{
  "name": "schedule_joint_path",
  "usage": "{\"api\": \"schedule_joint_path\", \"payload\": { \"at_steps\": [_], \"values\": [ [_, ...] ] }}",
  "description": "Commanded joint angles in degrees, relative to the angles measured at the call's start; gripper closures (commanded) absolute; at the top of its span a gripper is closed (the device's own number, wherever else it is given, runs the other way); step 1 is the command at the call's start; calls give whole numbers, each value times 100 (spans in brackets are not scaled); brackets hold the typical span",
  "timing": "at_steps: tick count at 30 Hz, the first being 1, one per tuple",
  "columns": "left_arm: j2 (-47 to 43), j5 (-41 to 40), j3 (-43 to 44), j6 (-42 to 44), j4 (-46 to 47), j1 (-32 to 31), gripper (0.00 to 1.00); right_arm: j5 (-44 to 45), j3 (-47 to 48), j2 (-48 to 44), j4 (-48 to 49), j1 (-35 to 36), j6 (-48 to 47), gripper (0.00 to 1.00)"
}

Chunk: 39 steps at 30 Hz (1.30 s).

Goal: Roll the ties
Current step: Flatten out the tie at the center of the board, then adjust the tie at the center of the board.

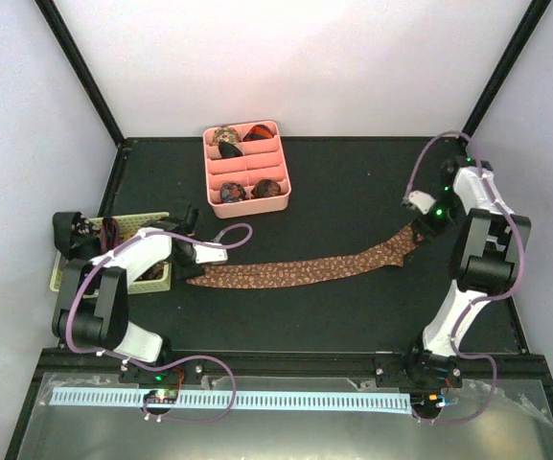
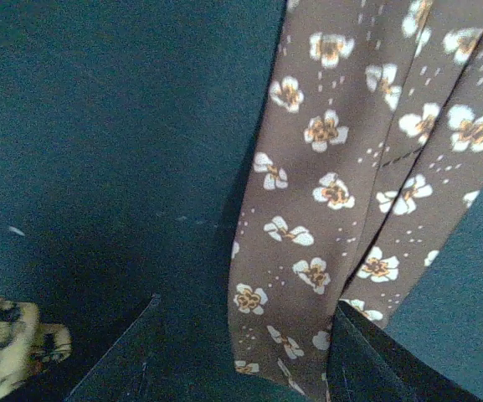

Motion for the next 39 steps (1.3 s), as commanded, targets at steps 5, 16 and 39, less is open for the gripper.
{"api": "schedule_joint_path", "payload": {
  "at_steps": [5,16,39],
  "values": [
    [-540,1215,586,-49,-547,-111,46,-1040,-1183,-141,-25,489,192,42],
    [-72,950,389,-599,0,-801,44,-1174,-1156,345,417,488,1259,37],
    [13,871,226,-762,167,-843,47,-1181,-79,28,-407,2097,1908,79]
  ]
}}
